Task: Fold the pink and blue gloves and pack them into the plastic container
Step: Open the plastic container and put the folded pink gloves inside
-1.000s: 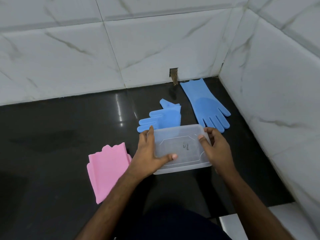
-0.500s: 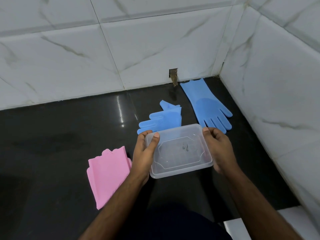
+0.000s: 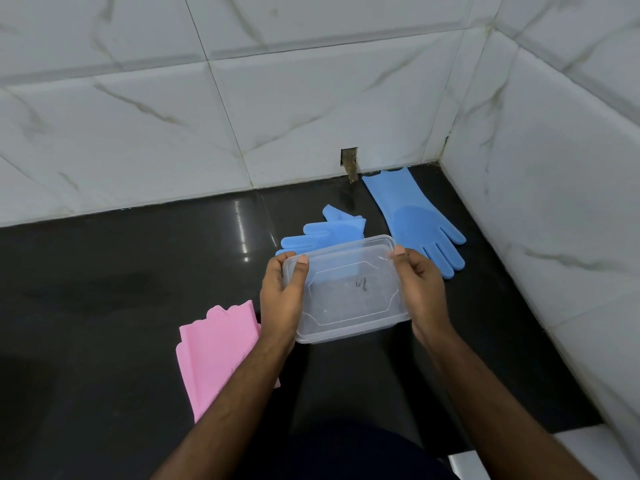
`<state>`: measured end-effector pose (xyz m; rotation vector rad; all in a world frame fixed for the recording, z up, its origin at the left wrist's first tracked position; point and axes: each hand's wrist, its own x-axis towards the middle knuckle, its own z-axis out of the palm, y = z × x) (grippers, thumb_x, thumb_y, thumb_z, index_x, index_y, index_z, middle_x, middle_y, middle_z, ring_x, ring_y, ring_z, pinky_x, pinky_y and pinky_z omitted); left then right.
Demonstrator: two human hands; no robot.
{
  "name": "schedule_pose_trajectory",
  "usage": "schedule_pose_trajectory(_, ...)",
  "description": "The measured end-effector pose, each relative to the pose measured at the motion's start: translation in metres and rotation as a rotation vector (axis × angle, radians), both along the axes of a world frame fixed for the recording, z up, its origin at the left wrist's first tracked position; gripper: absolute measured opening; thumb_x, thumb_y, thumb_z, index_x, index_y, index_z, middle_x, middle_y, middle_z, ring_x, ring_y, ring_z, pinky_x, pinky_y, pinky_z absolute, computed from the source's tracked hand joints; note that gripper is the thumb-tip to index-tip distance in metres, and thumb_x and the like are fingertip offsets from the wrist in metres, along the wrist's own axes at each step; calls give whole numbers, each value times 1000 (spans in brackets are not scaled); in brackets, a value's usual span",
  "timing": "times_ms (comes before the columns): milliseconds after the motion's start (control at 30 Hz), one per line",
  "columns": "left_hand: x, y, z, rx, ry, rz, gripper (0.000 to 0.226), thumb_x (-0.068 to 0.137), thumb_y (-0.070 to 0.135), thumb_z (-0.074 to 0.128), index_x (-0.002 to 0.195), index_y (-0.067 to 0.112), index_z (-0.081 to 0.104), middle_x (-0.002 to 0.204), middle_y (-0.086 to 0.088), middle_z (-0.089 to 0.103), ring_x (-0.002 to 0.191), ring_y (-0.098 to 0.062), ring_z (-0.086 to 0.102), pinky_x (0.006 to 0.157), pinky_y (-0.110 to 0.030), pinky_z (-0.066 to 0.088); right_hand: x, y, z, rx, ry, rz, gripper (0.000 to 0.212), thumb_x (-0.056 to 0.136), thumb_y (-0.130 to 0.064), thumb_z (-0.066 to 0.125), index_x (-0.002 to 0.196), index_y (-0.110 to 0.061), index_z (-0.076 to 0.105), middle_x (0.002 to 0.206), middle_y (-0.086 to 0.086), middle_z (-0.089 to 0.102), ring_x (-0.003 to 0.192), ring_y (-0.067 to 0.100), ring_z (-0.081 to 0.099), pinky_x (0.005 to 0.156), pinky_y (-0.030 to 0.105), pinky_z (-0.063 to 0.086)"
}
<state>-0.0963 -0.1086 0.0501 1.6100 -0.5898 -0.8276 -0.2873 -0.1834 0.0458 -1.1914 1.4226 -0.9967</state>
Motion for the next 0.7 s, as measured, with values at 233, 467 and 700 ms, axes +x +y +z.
schedule_pose_trajectory(233, 2, 1, 21, -138, -6, -25, 26, 96, 45, 69, 117, 29, 64, 120, 4, 70, 113, -23, 69, 97, -54, 58, 2, 0, 19, -230, 117, -109, 31, 97, -54, 56, 109, -26, 68, 105, -19, 61, 100, -1, 62, 83, 23, 55)
schedule_pose_trajectory(467, -9, -8, 52, -233, -193, -143, 29, 102, 35, 64, 130, 27, 60, 121, 15, 67, 110, -3, 67, 95, -37, 60, -23, 12, 64, -266, -141, -67, 22, 103, -38, 57, 97, -26, 75, 91, -8, 75, 83, 2, 69, 67, 10, 51)
schedule_pose_trajectory(700, -34, -35, 77, -329, -494, -476, 16, 97, 26, 72, 110, 20, 64, 101, 12, 69, 96, -6, 64, 84, -17, 50, -81, 33, 102, -559, -119, -85, 23, 103, -28, 60, 101, -6, 68, 90, -3, 76, 84, 6, 69, 76, 20, 54)
